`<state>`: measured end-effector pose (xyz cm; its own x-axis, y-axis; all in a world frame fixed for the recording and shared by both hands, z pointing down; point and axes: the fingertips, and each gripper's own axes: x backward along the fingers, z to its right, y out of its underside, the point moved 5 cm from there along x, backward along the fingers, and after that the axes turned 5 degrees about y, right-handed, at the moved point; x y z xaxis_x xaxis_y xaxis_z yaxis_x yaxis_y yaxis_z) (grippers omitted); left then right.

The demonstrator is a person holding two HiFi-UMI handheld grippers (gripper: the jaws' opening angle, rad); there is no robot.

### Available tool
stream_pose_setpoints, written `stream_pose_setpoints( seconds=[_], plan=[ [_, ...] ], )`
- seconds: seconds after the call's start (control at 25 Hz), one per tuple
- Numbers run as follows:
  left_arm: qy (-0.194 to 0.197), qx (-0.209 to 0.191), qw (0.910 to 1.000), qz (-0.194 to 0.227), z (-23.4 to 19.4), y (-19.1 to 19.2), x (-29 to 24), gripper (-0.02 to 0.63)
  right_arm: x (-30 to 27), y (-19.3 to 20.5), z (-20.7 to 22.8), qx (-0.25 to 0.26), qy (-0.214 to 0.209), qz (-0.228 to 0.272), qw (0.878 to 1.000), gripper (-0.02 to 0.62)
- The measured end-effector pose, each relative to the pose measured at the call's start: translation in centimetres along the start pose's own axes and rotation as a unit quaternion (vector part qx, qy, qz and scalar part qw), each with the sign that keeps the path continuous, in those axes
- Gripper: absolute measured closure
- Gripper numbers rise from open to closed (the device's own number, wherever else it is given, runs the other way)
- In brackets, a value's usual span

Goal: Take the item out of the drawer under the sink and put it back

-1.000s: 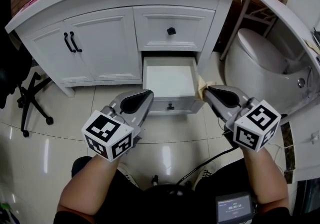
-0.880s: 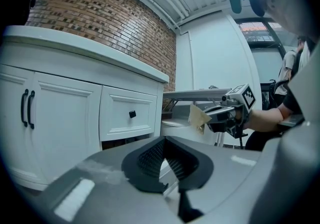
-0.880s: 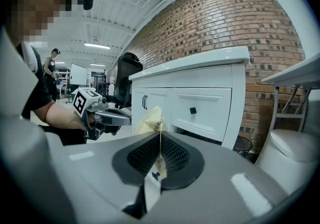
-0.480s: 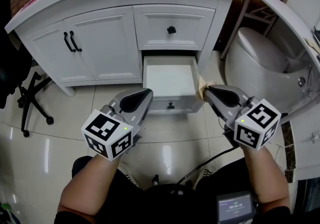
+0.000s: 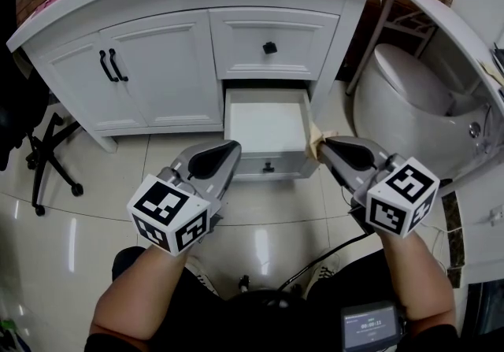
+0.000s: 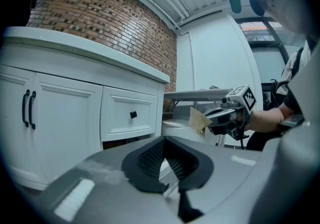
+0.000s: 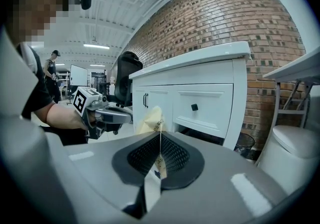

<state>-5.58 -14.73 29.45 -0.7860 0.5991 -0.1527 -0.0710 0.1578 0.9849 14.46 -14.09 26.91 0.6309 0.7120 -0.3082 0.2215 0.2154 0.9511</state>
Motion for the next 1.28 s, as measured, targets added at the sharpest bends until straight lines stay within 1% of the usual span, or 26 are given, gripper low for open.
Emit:
stream_pose_setpoints(
  seconds=[0.32, 0.44, 0.64, 0.76, 0.96, 1.04, 1.2, 1.28],
  plan=[
    [-0.008, -0.002, 1.0000, 0.005, -0.3, -0.3, 0.1, 0.601, -0.7, 0.2, 0.0, -0.015, -0.002, -0.002, 1.000, 0.584],
    [-0.008, -0.001, 0.9999, 0.007, -0.2, -0.3, 0.1, 0.601, -0.8, -0.1, 0.1, -0.012, 0.004, -0.003, 1.000, 0.583],
    [-0.007, 0.000, 1.0000, 0.003, -0.2, 0.0, 0.2, 0.601, -1.7, -1.7, 0.5, 0.007, 0.000, -0.007, 1.000, 0.583],
    [-0.005, 0.003, 1.0000, 0.004, -0.2, 0.0, 0.2, 0.601, -2.4, -2.9, 1.2, 0.009, -0.005, -0.012, 1.000, 0.583],
    [-0.002, 0.003, 1.0000, 0.005, -0.1, -0.2, 0.1, 0.601, -4.9, -4.3, 3.1, 0.021, -0.003, -0.031, 0.999, 0.583],
    [0.000, 0.002, 1.0000, 0.004, 0.0, -0.1, 0.0, 0.601, -6.3, -4.3, 3.8, 0.033, 0.000, -0.048, 0.998, 0.583],
    [0.001, 0.004, 1.0000, 0.006, -0.1, -0.2, 0.0, 0.601, -9.1, -4.0, 5.0, 0.091, 0.006, -0.086, 0.992, 0.584],
    [0.002, 0.004, 1.0000, 0.008, -0.1, -0.3, 0.0, 0.601, -10.6, -3.5, 5.8, 0.111, 0.011, -0.104, 0.988, 0.584]
  ],
)
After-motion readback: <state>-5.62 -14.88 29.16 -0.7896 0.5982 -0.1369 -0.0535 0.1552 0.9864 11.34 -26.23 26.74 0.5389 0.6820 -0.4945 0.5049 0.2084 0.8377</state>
